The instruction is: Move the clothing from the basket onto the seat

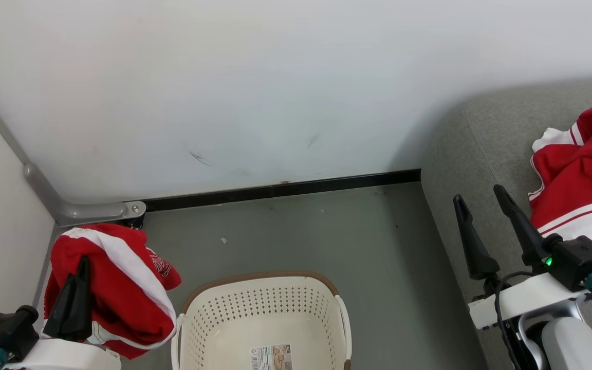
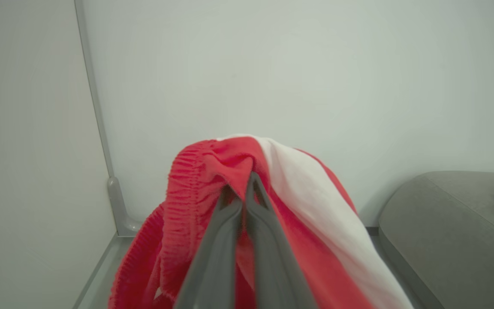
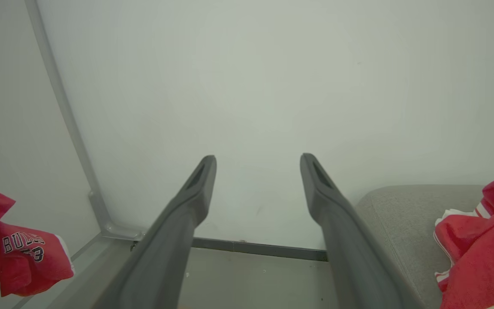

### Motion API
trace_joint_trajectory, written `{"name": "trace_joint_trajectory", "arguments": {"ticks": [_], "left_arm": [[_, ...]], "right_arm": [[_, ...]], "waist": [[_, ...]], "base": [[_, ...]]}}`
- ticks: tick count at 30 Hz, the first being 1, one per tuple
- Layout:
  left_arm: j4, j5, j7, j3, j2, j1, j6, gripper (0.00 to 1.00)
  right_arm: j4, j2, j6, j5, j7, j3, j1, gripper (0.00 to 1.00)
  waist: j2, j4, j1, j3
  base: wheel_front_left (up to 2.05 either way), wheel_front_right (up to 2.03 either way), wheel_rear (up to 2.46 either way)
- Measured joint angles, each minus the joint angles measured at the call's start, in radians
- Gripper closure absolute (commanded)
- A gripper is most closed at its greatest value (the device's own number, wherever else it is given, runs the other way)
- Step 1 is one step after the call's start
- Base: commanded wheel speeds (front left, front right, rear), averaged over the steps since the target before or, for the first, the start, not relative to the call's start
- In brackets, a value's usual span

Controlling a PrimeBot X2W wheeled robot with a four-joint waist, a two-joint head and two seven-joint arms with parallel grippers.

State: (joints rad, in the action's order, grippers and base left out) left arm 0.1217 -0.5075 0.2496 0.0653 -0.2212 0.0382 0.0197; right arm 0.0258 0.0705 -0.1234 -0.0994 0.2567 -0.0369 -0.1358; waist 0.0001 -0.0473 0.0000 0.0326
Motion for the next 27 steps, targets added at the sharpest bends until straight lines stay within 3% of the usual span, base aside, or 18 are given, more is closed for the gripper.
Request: {"name": "trace_joint_trajectory", "arguments": {"ticks": [27], "left_arm": [[-0.068,0.025,0.0,-0.019,0.024,-0.046,-0.014,1.0]], "right_arm": [[-0.014,0.0,0.0,-0.026,0.0,-0.064,0.035,0.0]], "waist": [[0.0,-0.018,0.0,-0.027]], "base": [[0.0,0.0,0.0]]}}
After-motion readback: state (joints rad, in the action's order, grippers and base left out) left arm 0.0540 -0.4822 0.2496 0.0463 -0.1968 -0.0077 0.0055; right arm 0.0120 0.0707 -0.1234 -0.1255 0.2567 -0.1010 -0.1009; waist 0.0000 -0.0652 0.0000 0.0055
